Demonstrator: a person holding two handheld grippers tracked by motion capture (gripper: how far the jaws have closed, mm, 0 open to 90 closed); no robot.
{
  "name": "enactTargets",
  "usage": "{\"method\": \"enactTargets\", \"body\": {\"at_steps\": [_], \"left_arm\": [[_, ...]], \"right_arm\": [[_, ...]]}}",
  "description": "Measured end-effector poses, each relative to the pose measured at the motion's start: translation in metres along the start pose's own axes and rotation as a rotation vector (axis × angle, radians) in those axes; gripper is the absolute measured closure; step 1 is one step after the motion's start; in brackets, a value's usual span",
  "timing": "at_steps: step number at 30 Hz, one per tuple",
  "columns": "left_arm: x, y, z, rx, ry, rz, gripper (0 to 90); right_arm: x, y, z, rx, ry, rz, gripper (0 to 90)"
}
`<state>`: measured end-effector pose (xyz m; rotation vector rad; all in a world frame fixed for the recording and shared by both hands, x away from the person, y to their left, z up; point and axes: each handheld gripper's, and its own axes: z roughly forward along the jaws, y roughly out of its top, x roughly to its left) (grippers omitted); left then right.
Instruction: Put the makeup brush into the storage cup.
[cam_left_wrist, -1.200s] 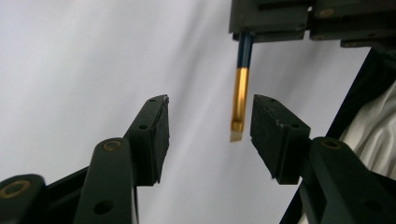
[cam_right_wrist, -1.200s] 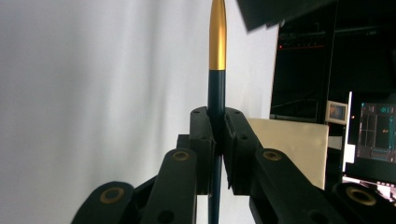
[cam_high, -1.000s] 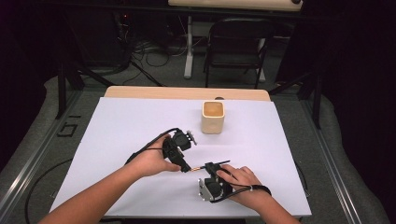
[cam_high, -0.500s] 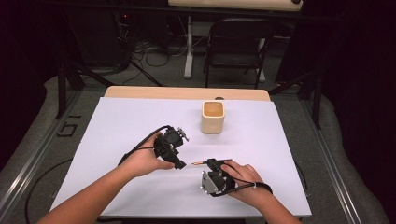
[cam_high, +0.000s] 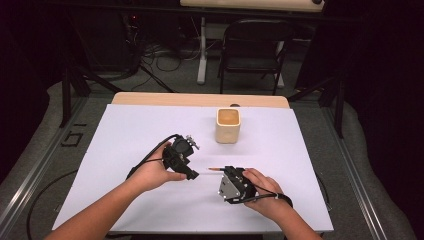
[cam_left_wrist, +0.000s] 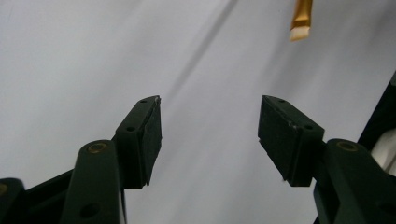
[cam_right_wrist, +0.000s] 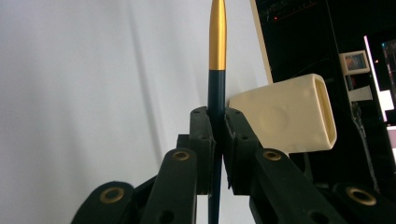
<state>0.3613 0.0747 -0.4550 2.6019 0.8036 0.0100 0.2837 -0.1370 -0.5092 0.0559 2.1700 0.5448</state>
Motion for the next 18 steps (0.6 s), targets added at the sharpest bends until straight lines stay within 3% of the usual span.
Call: {"method": "enactTargets", "body": {"at_steps": [5,7,8,9,18], "left_arm": [[0.004,-0.003,0.001,-0.014,0.014,-0.02,37.2],[0.005,-0.004,0.0,-0.032,0.01,-0.025,37.2],[0.005,-0.004,0.0,-0.039,0.008,-0.035,37.3],[0.005,-0.005,0.001,-0.052,0.003,-0.042,37.5],[0.005,-0.009,0.003,-0.111,-0.031,-0.066,45.3]], "right_arm": [[-0.003,-0.003,0.003,-0.024,0.013,0.086,83.2],[-0.006,-0.002,0.002,-0.017,0.008,0.081,83.2],[-0.004,-0.002,0.002,-0.017,0.014,0.136,83.2],[-0.007,-0.001,0.0,0.0,0.006,0.101,83.2],[-0.012,-0.002,0.002,-0.013,0.022,0.197,83.2]]}}
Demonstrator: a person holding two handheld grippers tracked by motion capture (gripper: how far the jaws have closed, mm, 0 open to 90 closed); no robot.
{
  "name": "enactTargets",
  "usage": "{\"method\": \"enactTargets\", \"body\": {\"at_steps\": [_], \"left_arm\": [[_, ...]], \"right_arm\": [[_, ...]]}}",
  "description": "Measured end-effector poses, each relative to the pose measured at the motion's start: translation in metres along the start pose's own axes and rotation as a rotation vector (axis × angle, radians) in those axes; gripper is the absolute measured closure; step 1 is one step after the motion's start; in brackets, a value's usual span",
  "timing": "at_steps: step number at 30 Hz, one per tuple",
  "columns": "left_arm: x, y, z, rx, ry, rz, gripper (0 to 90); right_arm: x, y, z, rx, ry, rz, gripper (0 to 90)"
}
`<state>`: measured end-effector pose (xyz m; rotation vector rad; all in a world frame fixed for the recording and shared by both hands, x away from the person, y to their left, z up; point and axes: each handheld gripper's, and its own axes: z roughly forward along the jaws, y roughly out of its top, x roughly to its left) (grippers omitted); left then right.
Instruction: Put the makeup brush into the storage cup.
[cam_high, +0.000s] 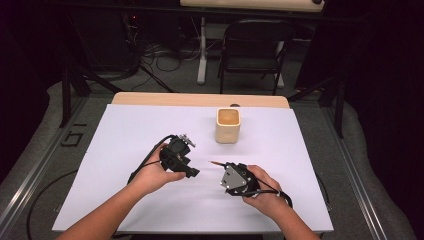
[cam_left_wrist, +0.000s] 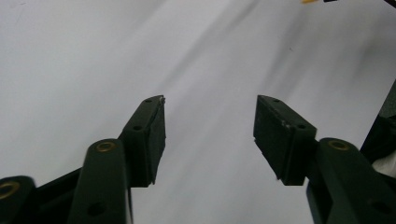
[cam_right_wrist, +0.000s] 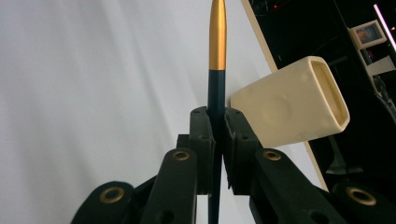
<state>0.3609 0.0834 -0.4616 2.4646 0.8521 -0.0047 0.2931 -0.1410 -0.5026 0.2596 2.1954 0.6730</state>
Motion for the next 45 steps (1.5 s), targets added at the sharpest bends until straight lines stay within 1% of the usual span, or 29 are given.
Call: {"method": "enactTargets", "body": {"at_steps": [3,4,5,7,10,13,15,17,21,22,23,24,29,30,36,40,43,45], "left_arm": [[0.001,-0.001,0.0,-0.017,-0.005,0.002,46.8],[0.001,-0.002,0.001,-0.018,-0.007,0.003,47.4],[0.001,-0.002,0.001,-0.025,-0.006,-0.003,47.8],[0.001,-0.004,0.002,-0.031,-0.005,-0.009,48.1],[0.0,-0.005,0.002,-0.043,-0.006,-0.009,48.0],[-0.001,-0.006,0.002,-0.064,-0.009,-0.015,47.9],[-0.001,-0.007,0.002,-0.082,-0.02,-0.02,48.0],[-0.001,-0.008,0.002,-0.094,-0.02,-0.02,48.1],[-0.003,-0.009,0.002,-0.101,-0.01,-0.016,48.7],[-0.003,-0.009,0.002,-0.104,-0.011,-0.011,48.7],[-0.003,-0.009,0.002,-0.108,-0.013,-0.01,48.9],[-0.003,-0.009,0.002,-0.115,-0.012,-0.012,48.9],[-0.004,-0.012,0.001,-0.162,-0.035,-0.025,50.1],[-0.004,-0.012,0.001,-0.172,-0.038,-0.034,50.6],[-0.003,-0.017,0.004,-0.2,-0.053,-0.048,51.6],[-0.003,-0.02,0.005,-0.221,-0.06,-0.057,52.1],[-0.003,-0.021,0.005,-0.23,-0.06,-0.056,52.7],[-0.003,-0.023,0.006,-0.236,-0.064,-0.061,53.1]], "right_arm": [[-0.002,0.0,0.0,-0.006,0.004,0.028,83.2],[-0.003,0.0,0.0,-0.005,0.007,0.044,83.2],[-0.004,0.0,0.0,-0.009,0.013,0.045,83.2],[-0.005,0.001,-0.001,-0.001,0.015,0.072,83.2],[-0.007,0.001,0.0,-0.012,0.023,0.104,83.2],[-0.01,0.001,0.0,-0.015,0.029,0.134,83.2],[-0.011,0.001,-0.001,-0.016,0.035,0.161,83.2],[-0.012,0.001,0.0,-0.025,0.039,0.172,83.2],[-0.012,0.002,0.001,-0.033,0.044,0.193,83.2],[-0.013,0.002,0.0,-0.026,0.047,0.201,83.2],[-0.014,0.002,0.001,-0.038,0.05,0.211,83.2],[-0.014,0.001,0.001,-0.043,0.054,0.227,83.2],[-0.018,0.001,0.003,-0.075,0.075,0.321,83.2],[-0.019,0.001,0.003,-0.074,0.082,0.336,83.2],[-0.02,0.003,0.007,-0.099,0.104,0.394,83.2],[-0.022,0.004,0.009,-0.123,0.116,0.449,83.2],[-0.025,0.004,0.011,-0.146,0.13,0.507,83.2],[-0.026,0.004,0.012,-0.157,0.138,0.529,83.2]]}}
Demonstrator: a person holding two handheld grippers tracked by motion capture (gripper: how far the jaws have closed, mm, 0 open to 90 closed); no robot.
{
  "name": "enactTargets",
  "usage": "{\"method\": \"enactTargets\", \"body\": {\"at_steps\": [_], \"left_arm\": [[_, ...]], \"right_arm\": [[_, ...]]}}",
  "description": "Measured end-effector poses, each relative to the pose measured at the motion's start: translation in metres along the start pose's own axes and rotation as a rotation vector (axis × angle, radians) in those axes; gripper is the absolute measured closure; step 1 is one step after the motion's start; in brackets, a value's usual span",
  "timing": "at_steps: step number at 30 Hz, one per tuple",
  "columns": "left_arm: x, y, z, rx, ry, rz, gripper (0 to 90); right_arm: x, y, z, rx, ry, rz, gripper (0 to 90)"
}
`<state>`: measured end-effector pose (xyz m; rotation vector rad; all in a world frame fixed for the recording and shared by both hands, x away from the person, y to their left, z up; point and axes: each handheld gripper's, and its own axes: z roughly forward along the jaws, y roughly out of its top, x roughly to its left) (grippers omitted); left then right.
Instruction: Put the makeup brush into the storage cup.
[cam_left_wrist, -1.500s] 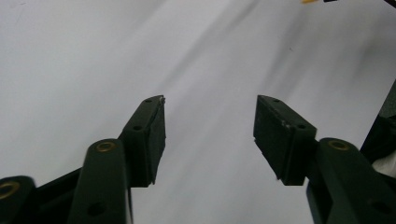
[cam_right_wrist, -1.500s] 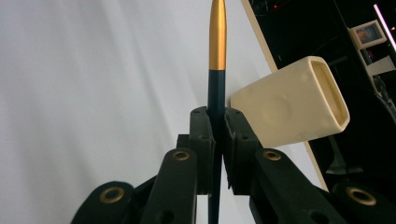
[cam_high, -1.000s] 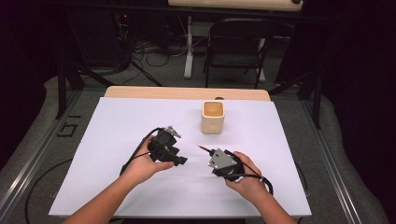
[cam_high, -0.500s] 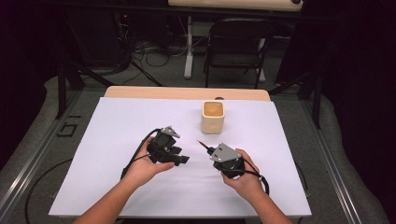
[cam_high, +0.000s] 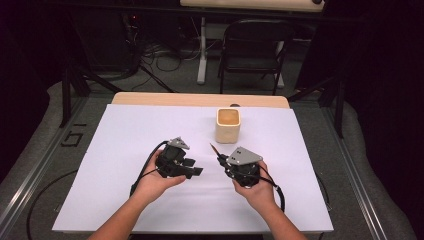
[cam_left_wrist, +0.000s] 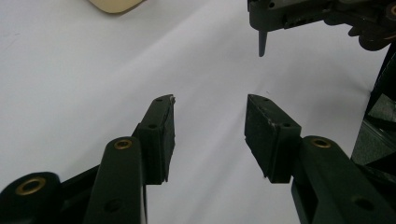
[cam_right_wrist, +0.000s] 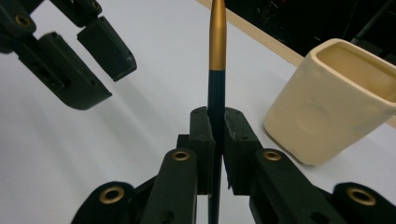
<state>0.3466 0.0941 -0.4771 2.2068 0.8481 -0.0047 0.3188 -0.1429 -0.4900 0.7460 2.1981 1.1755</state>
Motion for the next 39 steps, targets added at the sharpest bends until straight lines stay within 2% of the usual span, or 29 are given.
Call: {"method": "enactTargets", "body": {"at_steps": [15,24,28,31,39], "left_arm": [[0.0,-0.005,0.002,-0.03,0.012,-0.009,55.9],[-0.006,-0.007,0.008,-0.029,0.006,0.001,57.9],[-0.009,-0.007,0.009,-0.031,0.0,-0.001,57.9],[-0.01,-0.007,0.01,-0.034,-0.005,0.001,58.0],[-0.014,-0.008,0.015,-0.039,-0.02,-0.004,59.4]], "right_arm": [[-0.002,0.0,0.003,-0.076,0.027,0.125,83.2],[0.004,-0.003,0.005,-0.124,0.041,0.173,83.1],[0.003,-0.004,0.004,-0.144,0.056,0.229,83.1],[0.003,-0.004,0.003,-0.166,0.052,0.24,83.2],[0.008,-0.006,0.006,-0.175,0.069,0.258,83.2]]}}
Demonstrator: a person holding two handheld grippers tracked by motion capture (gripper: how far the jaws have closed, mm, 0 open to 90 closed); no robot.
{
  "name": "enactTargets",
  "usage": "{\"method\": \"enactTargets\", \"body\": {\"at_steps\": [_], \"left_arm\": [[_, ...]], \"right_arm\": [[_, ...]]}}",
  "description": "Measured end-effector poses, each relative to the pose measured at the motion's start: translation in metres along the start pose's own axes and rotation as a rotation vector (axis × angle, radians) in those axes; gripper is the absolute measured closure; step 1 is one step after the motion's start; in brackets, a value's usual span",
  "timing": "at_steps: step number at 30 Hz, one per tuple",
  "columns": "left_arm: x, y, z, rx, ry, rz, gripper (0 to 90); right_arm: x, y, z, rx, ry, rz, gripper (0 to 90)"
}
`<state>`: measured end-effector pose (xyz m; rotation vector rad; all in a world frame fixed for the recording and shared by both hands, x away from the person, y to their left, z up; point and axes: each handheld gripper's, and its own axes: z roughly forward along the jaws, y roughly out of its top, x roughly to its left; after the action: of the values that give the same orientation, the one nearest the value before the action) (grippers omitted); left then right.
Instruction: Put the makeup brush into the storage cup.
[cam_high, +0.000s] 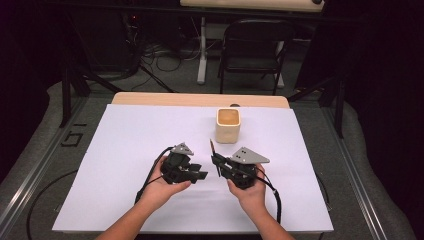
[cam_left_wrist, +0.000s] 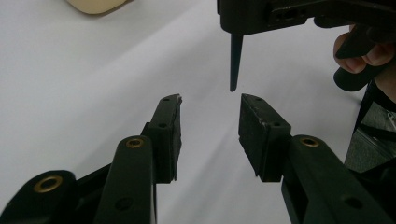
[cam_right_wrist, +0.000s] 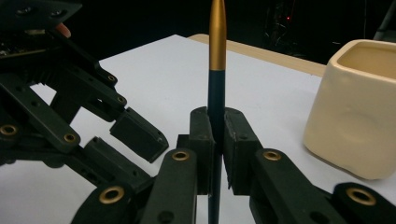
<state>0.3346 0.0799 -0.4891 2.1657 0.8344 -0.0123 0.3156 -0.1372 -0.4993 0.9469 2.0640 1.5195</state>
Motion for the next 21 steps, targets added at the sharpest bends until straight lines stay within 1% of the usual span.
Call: {"method": "enactTargets", "body": {"at_steps": [2,4,6,7,9,14,21], "left_arm": [[-0.001,0.0,0.002,0.004,-0.006,0.004,60.0],[-0.002,-0.001,0.004,0.002,-0.013,-0.004,60.9],[-0.003,-0.001,0.005,0.004,-0.023,-0.004,62.3],[-0.003,-0.001,0.006,0.001,-0.024,-0.008,62.8],[-0.003,-0.001,0.008,-0.005,-0.029,-0.015,64.4],[-0.001,-0.002,0.01,-0.02,-0.038,-0.041,67.0],[0.0,-0.003,0.012,-0.028,-0.055,-0.057,69.6]], "right_arm": [[0.001,-0.001,0.001,-0.002,0.006,0.012,83.1],[0.0,-0.003,0.002,-0.013,0.009,0.025,83.1],[0.001,-0.004,0.002,-0.007,0.007,0.026,83.1],[0.002,-0.004,0.004,-0.02,0.011,0.031,83.1],[0.003,-0.005,0.004,-0.015,0.014,0.03,83.1],[0.005,-0.006,0.005,-0.03,0.016,0.048,83.1],[0.007,-0.007,0.007,-0.04,0.026,0.067,83.1]]}}
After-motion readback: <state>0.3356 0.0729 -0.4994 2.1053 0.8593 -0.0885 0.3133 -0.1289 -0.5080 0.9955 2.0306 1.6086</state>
